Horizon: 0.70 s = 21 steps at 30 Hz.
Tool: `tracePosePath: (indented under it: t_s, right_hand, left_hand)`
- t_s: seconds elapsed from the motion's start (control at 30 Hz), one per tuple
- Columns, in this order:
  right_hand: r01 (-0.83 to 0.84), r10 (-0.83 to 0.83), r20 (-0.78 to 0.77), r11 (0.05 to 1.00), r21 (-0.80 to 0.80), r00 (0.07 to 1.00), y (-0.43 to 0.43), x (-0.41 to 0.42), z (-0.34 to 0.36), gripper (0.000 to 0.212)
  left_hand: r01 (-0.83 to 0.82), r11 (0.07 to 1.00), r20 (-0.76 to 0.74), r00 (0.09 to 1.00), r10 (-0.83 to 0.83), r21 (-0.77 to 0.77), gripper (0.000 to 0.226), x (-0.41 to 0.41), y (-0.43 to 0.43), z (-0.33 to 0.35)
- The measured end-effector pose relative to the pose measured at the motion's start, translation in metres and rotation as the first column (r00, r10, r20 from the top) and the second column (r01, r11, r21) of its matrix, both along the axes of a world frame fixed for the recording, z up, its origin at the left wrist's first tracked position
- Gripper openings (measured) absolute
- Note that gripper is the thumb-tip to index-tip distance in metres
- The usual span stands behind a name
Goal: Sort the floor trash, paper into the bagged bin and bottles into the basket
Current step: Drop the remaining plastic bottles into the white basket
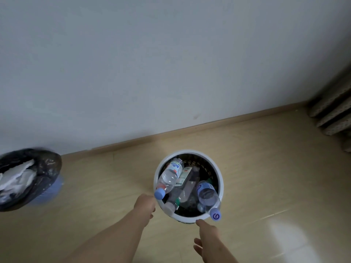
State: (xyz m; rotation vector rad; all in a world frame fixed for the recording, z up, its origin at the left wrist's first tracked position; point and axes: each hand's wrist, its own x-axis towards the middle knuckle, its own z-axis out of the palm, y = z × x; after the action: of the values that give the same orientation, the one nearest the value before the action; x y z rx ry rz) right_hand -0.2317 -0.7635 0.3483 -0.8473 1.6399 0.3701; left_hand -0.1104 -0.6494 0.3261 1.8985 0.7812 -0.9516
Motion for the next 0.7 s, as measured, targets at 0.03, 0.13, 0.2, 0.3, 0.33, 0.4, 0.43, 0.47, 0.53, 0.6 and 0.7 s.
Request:
tracePosePath:
  t_s: [0.03, 0.13, 0.2, 0.3, 0.33, 0.4, 0.43, 0.47, 0.53, 0.6, 0.7]
  right_hand:
    - [0.008, -0.008, -0.001, 1.000, 0.003, 1.000, 0.000, 0.001, -0.011, 0.025]
    - [0.076, -0.077, 0.019, 0.996, 0.043, 0.997, -0.001, 0.006, -0.040, 0.045]
    - [0.111, -0.113, 0.036, 0.992, 0.067, 0.993, 0.000, 0.011, -0.059, 0.050]
    - [0.146, -0.148, 0.054, 0.988, 0.044, 0.988, -0.001, 0.018, -0.082, 0.046]
    - [0.159, -0.161, 0.059, 0.987, 0.037, 0.985, 0.000, 0.021, -0.090, 0.045]
    - [0.197, -0.199, 0.072, 0.980, 0.040, 0.977, 0.000, 0.022, -0.102, 0.040]
    - [0.212, -0.215, 0.088, 0.976, 0.043, 0.973, 0.000, 0.022, -0.107, 0.036]
    - [0.218, -0.221, 0.111, 0.975, 0.043, 0.969, 0.001, 0.022, -0.110, 0.033]
    - [0.218, -0.218, 0.141, 0.976, 0.012, 0.966, 0.005, 0.024, -0.116, 0.027]
    - [0.229, -0.220, 0.170, 0.973, -0.037, 0.961, 0.011, 0.023, -0.119, 0.021]
    - [0.143, -0.124, 0.249, 0.988, -0.060, 0.961, 0.025, 0.022, -0.104, 0.011]
  left_hand:
    - [-0.016, 1.000, -0.021, 1.000, 0.016, -0.014, 0.012, 0.001, 0.000, -0.011]
    - [-0.027, 0.996, -0.086, 0.996, 0.020, -0.084, 0.009, 0.002, -0.004, -0.039]
    - [-0.033, 0.989, -0.096, 0.995, 0.020, -0.143, 0.011, 0.006, -0.006, -0.060]
    - [0.026, 0.996, 0.022, 0.999, -0.024, -0.084, 0.006, 0.011, -0.007, -0.082]
    - [0.053, 0.998, 0.058, 0.997, -0.050, -0.045, 0.009, 0.014, -0.005, -0.091]
    - [0.130, 0.992, 0.077, 0.989, -0.130, 0.002, 0.014, 0.016, -0.005, -0.099]
    - [0.150, 0.989, 0.071, 0.986, -0.149, -0.008, 0.014, 0.016, -0.005, -0.102]
    - [0.135, 0.990, 0.052, 0.990, -0.133, -0.049, 0.015, 0.016, -0.005, -0.105]
    - [0.063, 0.989, 0.012, 0.998, -0.062, -0.135, 0.020, 0.018, -0.003, -0.109]
    - [0.012, 0.988, 0.005, 1.000, -0.012, -0.153, 0.022, 0.018, 0.005, -0.105]
    - [-0.080, 0.978, 0.002, 0.997, 0.082, -0.194, 0.021, 0.012, 0.032, -0.093]
